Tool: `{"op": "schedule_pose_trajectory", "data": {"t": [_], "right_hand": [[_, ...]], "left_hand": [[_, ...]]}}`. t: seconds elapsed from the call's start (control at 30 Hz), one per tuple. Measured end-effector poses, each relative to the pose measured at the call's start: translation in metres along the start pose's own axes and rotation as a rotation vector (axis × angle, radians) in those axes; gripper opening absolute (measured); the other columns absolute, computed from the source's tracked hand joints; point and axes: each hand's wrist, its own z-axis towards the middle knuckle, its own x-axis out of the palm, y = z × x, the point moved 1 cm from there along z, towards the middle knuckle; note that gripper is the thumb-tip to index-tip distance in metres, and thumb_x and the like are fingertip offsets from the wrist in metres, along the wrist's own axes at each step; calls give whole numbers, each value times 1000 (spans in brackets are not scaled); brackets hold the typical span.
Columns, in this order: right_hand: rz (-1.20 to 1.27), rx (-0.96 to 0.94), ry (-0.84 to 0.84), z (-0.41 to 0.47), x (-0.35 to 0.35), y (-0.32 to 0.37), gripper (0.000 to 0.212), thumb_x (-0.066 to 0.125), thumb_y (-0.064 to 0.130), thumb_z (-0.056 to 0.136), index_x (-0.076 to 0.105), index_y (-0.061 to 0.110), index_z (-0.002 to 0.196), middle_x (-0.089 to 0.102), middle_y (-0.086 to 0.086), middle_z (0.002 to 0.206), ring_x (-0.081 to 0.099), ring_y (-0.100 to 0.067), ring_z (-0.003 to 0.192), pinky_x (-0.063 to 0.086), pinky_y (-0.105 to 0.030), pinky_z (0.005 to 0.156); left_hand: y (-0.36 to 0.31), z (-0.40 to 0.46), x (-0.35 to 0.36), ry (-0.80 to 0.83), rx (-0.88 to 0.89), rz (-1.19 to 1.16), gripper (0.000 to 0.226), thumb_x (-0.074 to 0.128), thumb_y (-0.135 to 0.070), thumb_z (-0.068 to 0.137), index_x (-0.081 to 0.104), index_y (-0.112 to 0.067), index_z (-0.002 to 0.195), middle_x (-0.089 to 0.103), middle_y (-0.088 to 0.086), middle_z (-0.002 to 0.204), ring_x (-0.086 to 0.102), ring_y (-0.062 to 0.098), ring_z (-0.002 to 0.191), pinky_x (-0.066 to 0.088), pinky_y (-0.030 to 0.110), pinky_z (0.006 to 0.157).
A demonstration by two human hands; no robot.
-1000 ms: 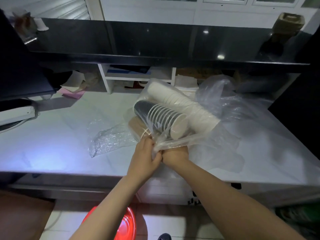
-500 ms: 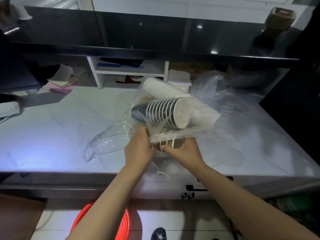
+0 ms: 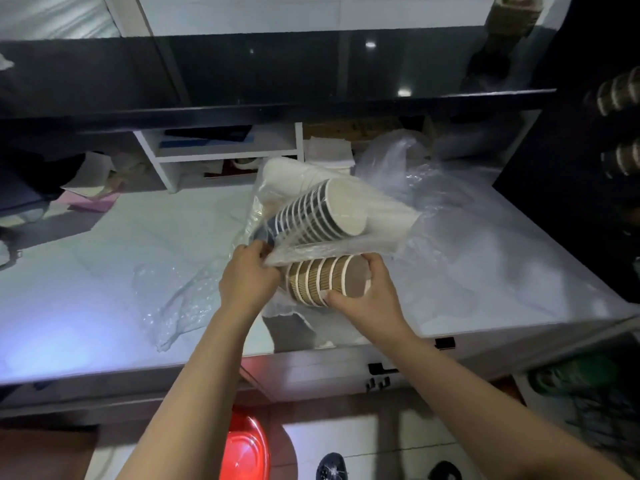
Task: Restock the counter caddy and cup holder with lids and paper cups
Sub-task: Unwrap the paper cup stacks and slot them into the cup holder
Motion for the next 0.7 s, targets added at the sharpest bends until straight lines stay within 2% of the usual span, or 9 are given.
{"op": "schedule_pose_trajectory", "data": {"t": [0.1,0.2,0.23,0.3,0.4,0.47,0.53,0.6,0.7], "right_hand": [[-256,-214,95,-7,-11,3,70,79,30,68,48,25,130,52,11,124,47,-1,112,42,-20,93],[-234,-186,112,-13,-20,0,44,78,32,66,61,35,107,66,17,97,62,3,88,52,-21,74],[-188,-170,89,-14,-21,-1,43,79,32,64,60,38,102,64,20,95,61,6,87,51,-17,74],[-97,-134,27,-16,-24,-7,61,81,35,59,51,40,113,55,23,109,55,8,101,47,-12,84],[-49,-107,-11,-18,-28,-8,73,80,39,57,38,47,116,50,13,124,50,-1,115,44,-23,98],[-21,-96,-16,-19,-31,-7,74,82,33,61,35,47,116,48,13,125,47,-3,117,42,-30,104],[-10,-72,-11,-19,-36,-4,75,82,33,62,35,44,119,47,14,124,46,-4,117,41,-33,105],[4,-63,-1,-19,-41,0,74,78,43,58,37,43,119,48,16,122,48,-5,115,44,-38,103],[116,-105,3,-23,-50,15,67,71,47,54,43,45,115,53,20,114,54,-9,109,50,-45,93]], "left_hand": [[9,5,-5,-81,-20,-26,33,51,-5,76,63,-13,106,63,11,105,58,36,95,41,32,73],[21,10,-11,-46,-55,-69,25,51,-1,78,61,-13,97,64,7,95,58,32,89,37,30,70],[23,10,-11,-10,-74,-80,19,52,-5,80,59,-15,94,64,5,91,57,29,86,36,30,69],[23,8,-9,49,-102,-77,10,55,-14,83,57,-15,92,62,2,87,57,28,83,36,31,66],[16,6,-2,82,-124,-38,14,57,-18,83,52,-12,94,61,9,96,53,29,83,36,32,68],[9,2,1,56,-150,-18,23,55,-17,80,53,-5,100,59,16,106,54,36,95,39,35,73],[3,-3,3,-10,-164,-2,47,50,-23,73,55,0,113,55,22,120,47,42,116,40,42,91],[-7,-9,0,-78,-121,-66,62,50,-28,68,53,-3,125,52,20,128,42,40,125,32,43,104],[-34,-15,-13,-104,48,-203,45,60,-31,75,59,-15,117,62,2,108,55,29,111,39,36,95]]}}
